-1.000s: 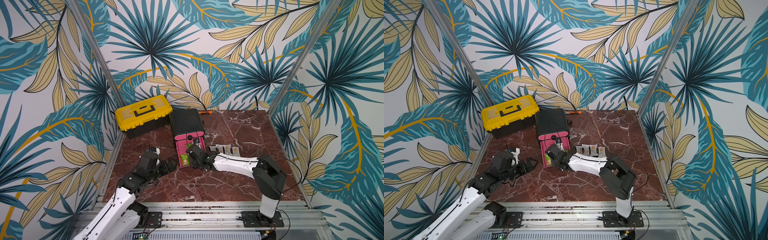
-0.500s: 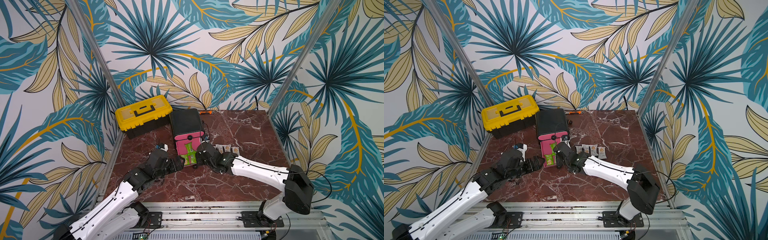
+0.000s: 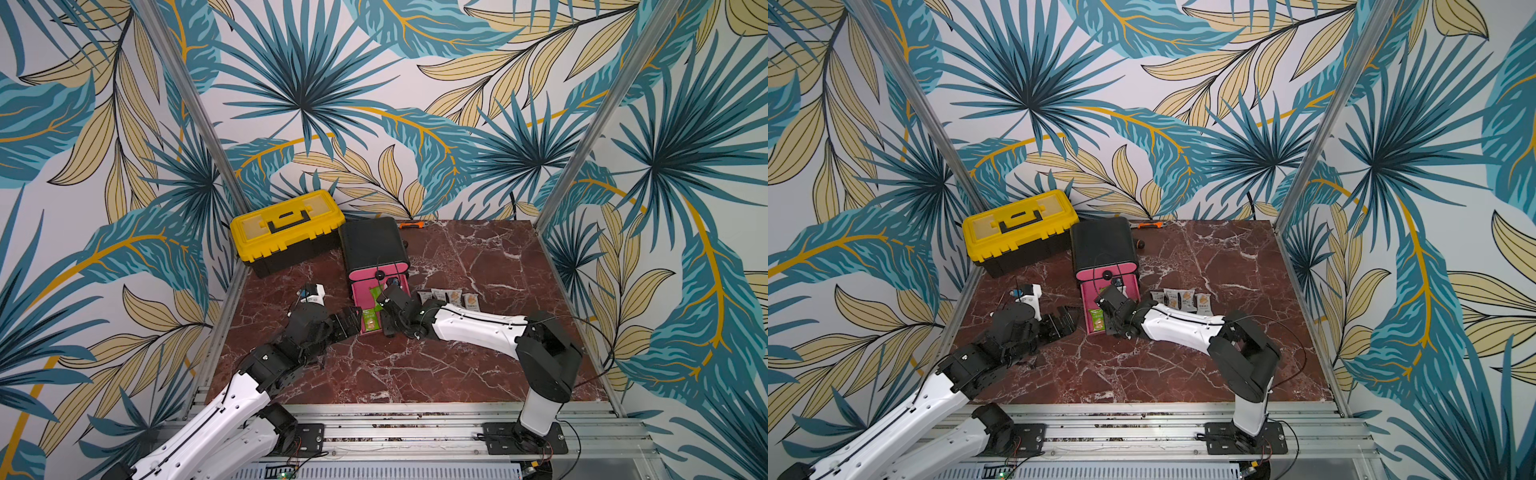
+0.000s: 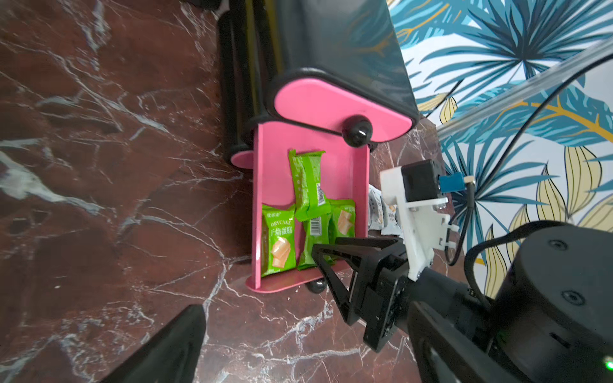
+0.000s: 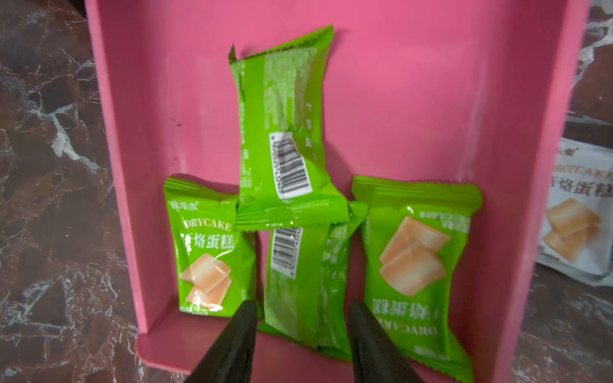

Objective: Take the cookies out of the drawer
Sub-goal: Pick up the cookie from the drawer, then place the cookie at the center of the board.

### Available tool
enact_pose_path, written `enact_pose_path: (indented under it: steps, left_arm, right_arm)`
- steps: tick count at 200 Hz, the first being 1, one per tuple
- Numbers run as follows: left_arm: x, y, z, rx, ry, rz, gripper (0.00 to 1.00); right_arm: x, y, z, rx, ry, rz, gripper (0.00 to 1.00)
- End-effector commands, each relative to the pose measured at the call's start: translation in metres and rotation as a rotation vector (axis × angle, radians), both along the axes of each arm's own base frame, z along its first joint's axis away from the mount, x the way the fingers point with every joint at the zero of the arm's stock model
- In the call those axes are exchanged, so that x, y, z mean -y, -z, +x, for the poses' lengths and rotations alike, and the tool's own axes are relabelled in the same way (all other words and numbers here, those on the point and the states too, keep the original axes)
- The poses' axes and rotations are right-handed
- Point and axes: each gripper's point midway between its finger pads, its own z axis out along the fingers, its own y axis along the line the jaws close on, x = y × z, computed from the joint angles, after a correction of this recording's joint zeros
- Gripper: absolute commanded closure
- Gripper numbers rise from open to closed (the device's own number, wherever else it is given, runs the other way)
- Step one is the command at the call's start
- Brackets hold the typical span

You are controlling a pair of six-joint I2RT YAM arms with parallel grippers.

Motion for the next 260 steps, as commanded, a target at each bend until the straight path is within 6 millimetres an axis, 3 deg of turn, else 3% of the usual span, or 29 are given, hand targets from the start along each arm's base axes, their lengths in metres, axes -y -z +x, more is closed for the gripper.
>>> enact_pose_path:
  steps: [1,38,89,137,195,260]
  left_arm:
    - [-0.020,0.008,-0.004,-0.009,-0.032,0.047,0.00]
    - [-0.032,0.016,-0.011,-0.017,-0.057,0.057,0.00]
    - [-0.022,0.019,-0.010,-0.042,-0.013,0.040,0.00]
    - [-0.016,-0.004,-0.013,-0.032,0.030,0.032,0.00]
    - [-0.012,-0.035,-0.017,0.013,0.040,-0.035,0.00]
    - [-0.009,-0.030,-0.019,-0.023,0.046,-0.057,0.00]
  right_arm:
    - [0.003,0.005,0.008,0.008,0.014,-0.045,0.51]
    - [0.003,0.023,0.011,-0.008,0.027,-0.076,0.52]
    - [0.004,0.029,0.016,0.013,0.053,-0.080,0.61]
    - [0.004,0.002,0.014,0.037,0.037,-0.046,0.75]
    - [0.004,-0.019,0.001,0.002,0.013,-0.003,0.78]
    - [0.011,-0.057,-0.009,0.039,-0.002,0.080,0.78]
